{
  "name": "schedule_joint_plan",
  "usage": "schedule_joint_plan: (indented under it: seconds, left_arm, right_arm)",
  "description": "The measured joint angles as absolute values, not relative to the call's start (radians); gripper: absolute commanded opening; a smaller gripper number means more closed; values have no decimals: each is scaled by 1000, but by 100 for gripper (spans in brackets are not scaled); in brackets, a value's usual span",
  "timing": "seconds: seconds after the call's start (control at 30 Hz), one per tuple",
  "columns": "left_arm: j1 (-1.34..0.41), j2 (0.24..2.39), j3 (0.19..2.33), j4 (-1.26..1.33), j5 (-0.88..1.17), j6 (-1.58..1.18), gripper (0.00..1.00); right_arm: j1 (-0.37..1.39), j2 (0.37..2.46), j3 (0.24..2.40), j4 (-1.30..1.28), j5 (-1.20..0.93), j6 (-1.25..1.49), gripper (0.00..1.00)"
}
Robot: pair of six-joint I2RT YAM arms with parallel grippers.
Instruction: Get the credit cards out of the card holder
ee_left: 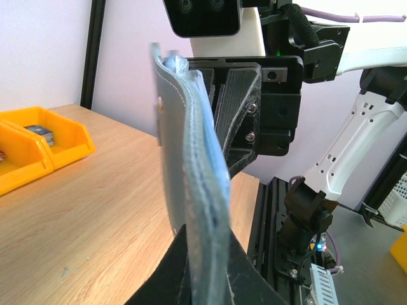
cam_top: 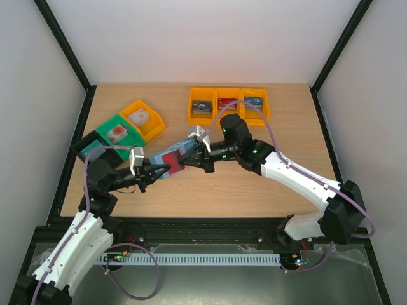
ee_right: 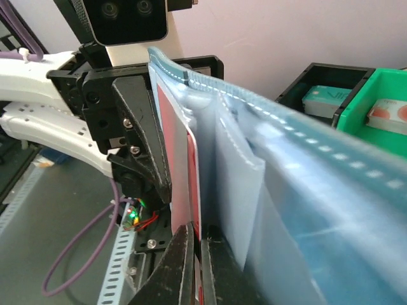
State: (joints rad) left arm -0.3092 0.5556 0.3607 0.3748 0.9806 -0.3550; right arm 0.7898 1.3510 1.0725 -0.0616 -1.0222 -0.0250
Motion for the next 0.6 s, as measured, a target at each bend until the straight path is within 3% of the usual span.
schedule_joint_plan:
  seconds: [0.17,0.27,0.37,0.47,0.6]
  left_arm:
    - [-309,548,359,373,979,-356,13]
    - [-311,543,359,373,980,-354,15]
    - [-312,541,359,374,978,-355,13]
    - [-312,541,359,374,976,-355,3]
    - [-313,541,358,368,966,-357,2]
  right_arm:
    - [790,1343,1073,-69,-1047,-54,2]
    - [781,1330,1073,-75,-1037,-61,2]
    - [761,1310,1073,-95,-1023,-68,2]
    - [751,1296,1073,-128,-1002,-83,2]
    - [741,1282,1074,-165,-978,-105,2]
